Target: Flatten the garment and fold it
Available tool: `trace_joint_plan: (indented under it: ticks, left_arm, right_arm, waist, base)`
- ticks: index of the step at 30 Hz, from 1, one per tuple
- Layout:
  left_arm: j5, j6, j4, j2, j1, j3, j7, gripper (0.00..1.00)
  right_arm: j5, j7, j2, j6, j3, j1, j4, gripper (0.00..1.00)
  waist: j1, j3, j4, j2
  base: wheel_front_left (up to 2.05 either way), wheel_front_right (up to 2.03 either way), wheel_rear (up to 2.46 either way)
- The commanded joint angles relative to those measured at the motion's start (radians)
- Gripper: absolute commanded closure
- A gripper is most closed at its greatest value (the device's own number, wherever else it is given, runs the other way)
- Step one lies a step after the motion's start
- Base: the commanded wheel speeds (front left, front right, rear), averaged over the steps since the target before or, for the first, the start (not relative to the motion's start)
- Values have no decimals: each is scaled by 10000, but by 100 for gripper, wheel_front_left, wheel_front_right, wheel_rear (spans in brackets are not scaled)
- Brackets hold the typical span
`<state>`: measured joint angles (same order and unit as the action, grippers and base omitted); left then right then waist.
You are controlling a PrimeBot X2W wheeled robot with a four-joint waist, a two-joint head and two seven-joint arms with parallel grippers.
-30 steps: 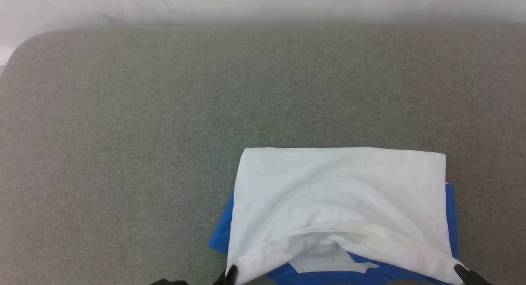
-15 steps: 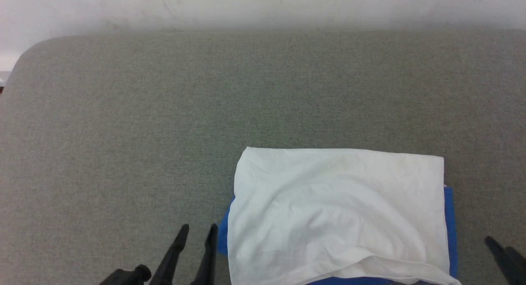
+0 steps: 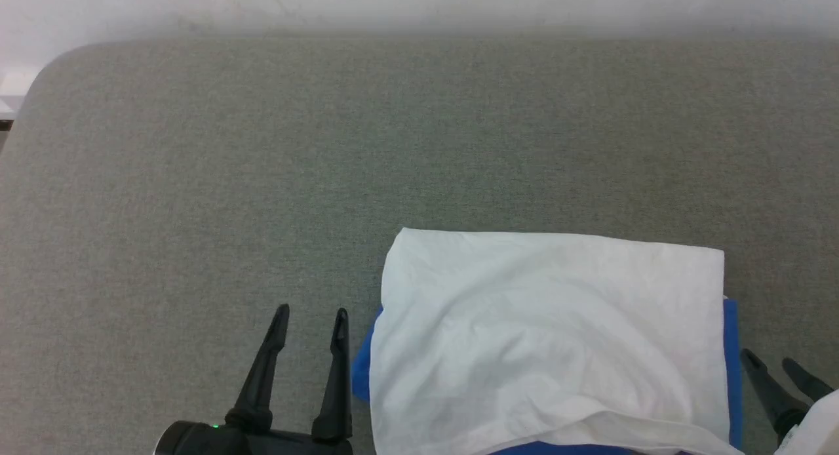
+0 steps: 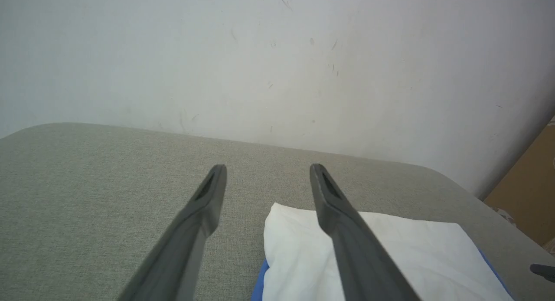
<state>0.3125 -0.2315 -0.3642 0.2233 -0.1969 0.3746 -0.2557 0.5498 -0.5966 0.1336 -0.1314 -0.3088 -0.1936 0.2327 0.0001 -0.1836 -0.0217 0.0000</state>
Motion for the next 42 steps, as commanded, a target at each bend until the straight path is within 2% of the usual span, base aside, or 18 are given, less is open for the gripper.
trace_joint_plan:
  ticks: [1, 5, 9, 21, 22, 23, 24, 31, 42]
  left_arm:
    - [-118, -68, 50, -15, 181, 20, -34, 0]
    - [-488, -124, 130, -33, 313, 142, -44, 0]
    - [-625, -146, 168, -59, 381, 209, -48, 0]
    - [-603, -65, 331, -171, 535, 477, 5, 0]
    - [-594, -64, 332, -166, 538, 485, 29, 0]
    - [-586, -64, 334, -158, 540, 493, 58, 0]
    - [-578, -62, 332, -149, 542, 501, 86, 0]
    - [-535, -64, 312, -73, 566, 534, 293, 0]
    - [-330, -61, 379, -57, 515, 553, 417, 0]
  right_arm:
    - [-154, 83, 154, 7, 58, 191, -158, 0]
    - [-701, 423, 789, 7, 426, 460, -1046, 0]
    - [-697, 727, 1128, 7, 848, 753, -1837, 0]
    - [-168, 1074, 1559, 7, 1810, 1406, -3589, 0]
    - [-91, 1083, 1540, 7, 1888, 1448, -3693, 52]
    - [-25, 1076, 1523, 7, 1978, 1477, -3785, 80]
    - [62, 1060, 1490, 7, 2049, 1503, -3859, 100]
    - [78, 1485, 1520, 7, 1619, 1807, -4050, 100]
    - [-571, 1698, 2512, 7, -1247, 2139, -4621, 100]
  waist:
    - [-1, -87, -111, 0]
    - [-1, -244, -306, 0]
    - [-1, -342, -427, 0]
    - [-1, -475, -768, 0]
    - [-1, -470, -790, 0]
    - [-1, -462, -809, 0]
    - [-1, -451, -825, 0]
    - [-1, -283, -780, 0]
    - [-1, -38, -625, 0]
  base:
    - [0, 0, 0]
    - [0, 0, 0]
    - [0, 0, 0]
    - [0, 0, 0]
    - [0, 0, 0]
    - [0, 0, 0]
    - [0, 0, 0]
    - [0, 0, 0]
    - [0, 0, 0]
